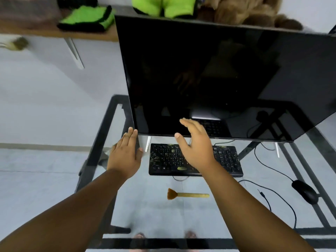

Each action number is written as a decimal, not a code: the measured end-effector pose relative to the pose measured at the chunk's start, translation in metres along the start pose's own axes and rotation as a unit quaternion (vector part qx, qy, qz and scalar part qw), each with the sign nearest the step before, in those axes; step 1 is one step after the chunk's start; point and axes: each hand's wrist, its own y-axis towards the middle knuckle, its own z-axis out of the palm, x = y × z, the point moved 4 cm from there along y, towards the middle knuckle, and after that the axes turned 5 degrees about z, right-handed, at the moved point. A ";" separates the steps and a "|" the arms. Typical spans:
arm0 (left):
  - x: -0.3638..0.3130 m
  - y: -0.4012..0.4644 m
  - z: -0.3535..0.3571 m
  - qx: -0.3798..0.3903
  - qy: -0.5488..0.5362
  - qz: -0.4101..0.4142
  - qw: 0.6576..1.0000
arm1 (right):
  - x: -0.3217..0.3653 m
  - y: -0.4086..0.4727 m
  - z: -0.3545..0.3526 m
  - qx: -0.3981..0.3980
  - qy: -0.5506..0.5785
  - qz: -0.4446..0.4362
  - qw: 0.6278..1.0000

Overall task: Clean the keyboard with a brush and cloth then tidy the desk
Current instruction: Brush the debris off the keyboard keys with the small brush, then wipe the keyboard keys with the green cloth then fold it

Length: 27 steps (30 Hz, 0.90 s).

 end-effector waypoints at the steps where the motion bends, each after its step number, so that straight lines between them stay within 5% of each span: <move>1: 0.002 0.003 -0.011 -0.016 -0.002 0.003 1.000 | 0.014 0.008 -0.002 -0.011 0.008 -0.014 1.000; 19: 0.041 0.080 -0.201 -0.271 0.041 0.025 0.961 | 0.220 0.122 -0.033 -0.185 0.056 -0.284 0.939; 27: 0.080 0.116 -0.252 -0.267 0.070 -0.015 0.961 | 0.302 0.191 -0.004 -0.013 -0.139 -0.220 0.966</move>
